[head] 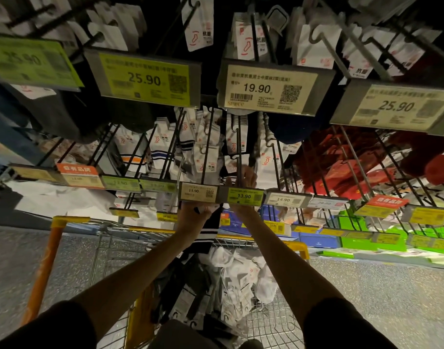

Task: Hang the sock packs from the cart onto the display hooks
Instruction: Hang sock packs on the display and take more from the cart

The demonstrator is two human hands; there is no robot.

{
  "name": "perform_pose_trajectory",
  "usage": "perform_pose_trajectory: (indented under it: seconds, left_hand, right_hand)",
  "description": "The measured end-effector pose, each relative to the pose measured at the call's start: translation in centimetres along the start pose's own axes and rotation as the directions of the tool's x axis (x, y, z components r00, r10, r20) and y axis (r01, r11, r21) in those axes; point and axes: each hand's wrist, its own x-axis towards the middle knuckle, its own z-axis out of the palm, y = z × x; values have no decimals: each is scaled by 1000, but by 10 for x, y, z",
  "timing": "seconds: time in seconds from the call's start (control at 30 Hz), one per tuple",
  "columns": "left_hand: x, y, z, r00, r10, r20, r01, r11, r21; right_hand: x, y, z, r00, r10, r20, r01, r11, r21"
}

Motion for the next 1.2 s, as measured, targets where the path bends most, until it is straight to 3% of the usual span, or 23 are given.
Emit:
perform_pose_trajectory:
  seconds: [0.07, 0.2, 0.3, 0.4, 0.5, 0.73, 0.9, 1.2]
  left_hand:
    - [-3, 4, 4, 1000, -1, 30, 1, 1000, -4]
    - [-10, 7, 9, 993, 14, 114, -10, 999, -35]
    - [-17, 11, 12, 988, 60, 144, -45, 993, -112]
    - [-28, 15, 15, 975, 57, 216, -18, 984, -176]
    - [-33, 12, 19, 961, 33, 276, 44, 962, -269]
    - [-38, 19, 20, 963, -21, 269, 118, 930, -348]
    - [-42, 16, 20, 923, 14, 385, 118, 941, -316]
    - [-36, 19, 17, 877, 87, 473, 19, 976, -215]
  right_hand:
    - [1, -11, -3, 1000, -13, 2, 13, 999, 36]
    - [0, -9, 1, 976, -117, -183, 158, 960, 229]
    - [-20, 1, 13, 970, -113, -215, 164, 957, 238]
    - [-42, 15, 19, 955, -143, -258, 254, 844, 472]
    - [-58, 29, 15, 976, -78, -205, 203, 682, 703]
    - [-73, 32, 1, 952, -115, -285, 293, 620, 728]
    - [-84, 40, 9, 967, -77, -242, 242, 575, 782]
    - [-79, 30, 9, 902, -245, -356, 418, 708, 570]
